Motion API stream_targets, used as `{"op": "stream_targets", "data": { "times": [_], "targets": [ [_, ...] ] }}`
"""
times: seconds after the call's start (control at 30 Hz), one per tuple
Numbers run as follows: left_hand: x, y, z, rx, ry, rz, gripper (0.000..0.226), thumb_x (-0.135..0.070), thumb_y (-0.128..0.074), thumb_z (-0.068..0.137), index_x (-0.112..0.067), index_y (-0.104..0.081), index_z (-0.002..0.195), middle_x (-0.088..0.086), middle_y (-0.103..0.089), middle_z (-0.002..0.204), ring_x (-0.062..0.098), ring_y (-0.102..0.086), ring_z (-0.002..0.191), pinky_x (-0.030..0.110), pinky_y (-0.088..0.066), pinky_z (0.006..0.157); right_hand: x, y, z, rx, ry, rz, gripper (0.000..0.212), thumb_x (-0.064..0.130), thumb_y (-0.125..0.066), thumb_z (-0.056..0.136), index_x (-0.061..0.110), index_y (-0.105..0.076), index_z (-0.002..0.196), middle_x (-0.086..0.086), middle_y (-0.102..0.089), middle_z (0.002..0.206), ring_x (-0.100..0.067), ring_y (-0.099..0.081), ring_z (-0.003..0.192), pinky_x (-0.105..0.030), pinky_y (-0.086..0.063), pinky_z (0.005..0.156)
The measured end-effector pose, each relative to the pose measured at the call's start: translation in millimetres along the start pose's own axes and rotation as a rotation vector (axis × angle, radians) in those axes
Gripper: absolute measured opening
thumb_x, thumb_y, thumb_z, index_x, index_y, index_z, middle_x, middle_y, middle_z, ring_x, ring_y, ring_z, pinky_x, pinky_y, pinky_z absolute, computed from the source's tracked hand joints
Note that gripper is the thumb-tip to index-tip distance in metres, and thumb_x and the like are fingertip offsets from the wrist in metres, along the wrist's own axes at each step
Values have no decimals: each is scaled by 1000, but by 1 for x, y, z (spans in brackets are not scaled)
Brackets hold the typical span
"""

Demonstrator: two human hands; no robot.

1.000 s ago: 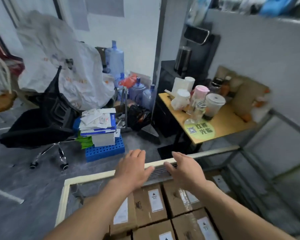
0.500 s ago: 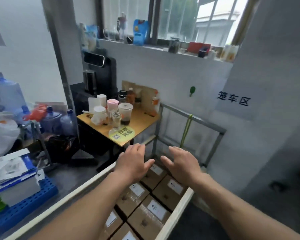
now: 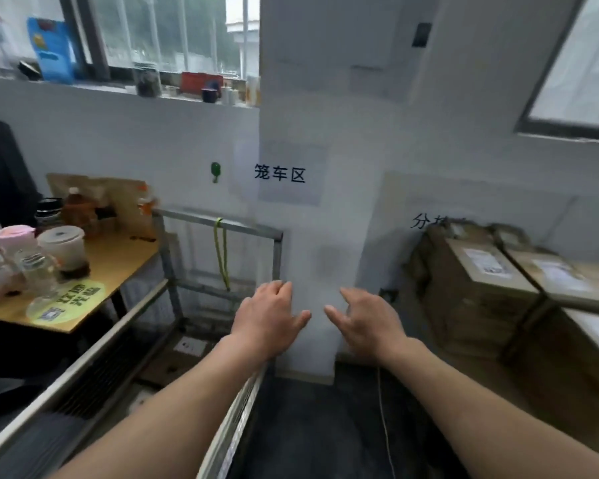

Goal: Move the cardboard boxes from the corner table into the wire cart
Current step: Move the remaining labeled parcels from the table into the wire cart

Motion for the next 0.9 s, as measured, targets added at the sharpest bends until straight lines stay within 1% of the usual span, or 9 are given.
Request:
{"op": "stream_targets", "data": {
  "times": [0.13, 0.27, 0.4, 0.5, 0.57, 0.63, 0.7, 0.8, 0.9],
  "targets": [
    [-65, -24, 24, 39, -70, 3, 72, -61, -48, 95, -17, -39, 150, 3, -44, 152, 23, -40, 140, 44, -40, 109, -66, 27, -10, -33, -72, 33, 45, 53, -53, 99, 17, -64, 123, -5, -67, 122, -27, -63, 112, -37, -48, 90],
    [-125, -43, 44, 74, -143, 6, 65, -60, -46, 96, -17, -44, 144, 3, -49, 146, 25, -46, 132, 42, -42, 102, -124, 51, -18, -69, -153, 62, 47, 53, -53, 100, 17, -62, 129, -2, -65, 128, -22, -61, 118, -32, -42, 90],
    [-177, -62, 60, 114, -199, -15, 65, -58, -46, 97, -14, -44, 144, 7, -48, 147, 26, -47, 131, 41, -41, 103, -176, 67, -29, -113, -234, 66, 48, 54, -54, 99, 17, -62, 129, -3, -67, 125, -20, -62, 113, -30, -41, 83],
    [-213, -74, 68, 126, -247, -25, 67, -58, -47, 97, -14, -40, 148, 7, -46, 149, 26, -44, 135, 41, -39, 106, -210, 79, -42, -143, -266, 52, 57, 56, -53, 99, 18, -55, 142, -3, -64, 135, -20, -59, 125, -36, -45, 97],
    [-236, -81, 73, 126, -276, -29, 67, -58, -48, 97, -15, -40, 148, 6, -47, 149, 25, -44, 136, 42, -40, 107, -233, 87, -49, -161, -278, 51, 57, 57, -52, 99, 19, -54, 142, -3, -64, 134, -20, -59, 124, -36, -46, 98],
    [-258, -88, 77, 136, -308, -35, 69, -59, -47, 97, -15, -38, 149, 6, -45, 151, 25, -42, 138, 43, -40, 110, -254, 96, -56, -178, -295, 46, 53, 57, -52, 99, 19, -58, 135, -2, -66, 128, -21, -62, 119, -36, -48, 95],
    [-281, -96, 82, 132, -352, -41, 70, -59, -47, 98, -15, -37, 151, 6, -45, 151, 24, -42, 139, 42, -38, 111, -275, 105, -64, -205, -324, 41, 49, 55, -53, 99, 20, -60, 131, -1, -68, 122, -18, -64, 113, -31, -50, 87],
    [-316, -107, 91, 124, -416, -76, 65, -58, -49, 97, -17, -43, 146, 4, -50, 146, 21, -47, 134, 40, -41, 107, -303, 120, -78, -242, -375, 41, 33, 55, -55, 98, 28, -65, 114, 10, -65, 97, -8, -62, 90, -19, -37, 66],
    [-350, -121, 100, 154, -469, -115, 66, -58, -50, 96, -17, -41, 147, 3, -50, 146, 21, -46, 134, 44, -45, 107, -331, 131, -91, -250, -432, 30, 27, 55, -54, 98, 31, -65, 105, 13, -63, 93, -9, -62, 87, -22, -39, 65]
  ]
}}
Point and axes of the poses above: each hand's wrist, its own z-axis towards the middle knuckle, its own y-axis out of the back of the hand, x = y × z, the point moved 1 cm from there along z, towards the middle knuckle
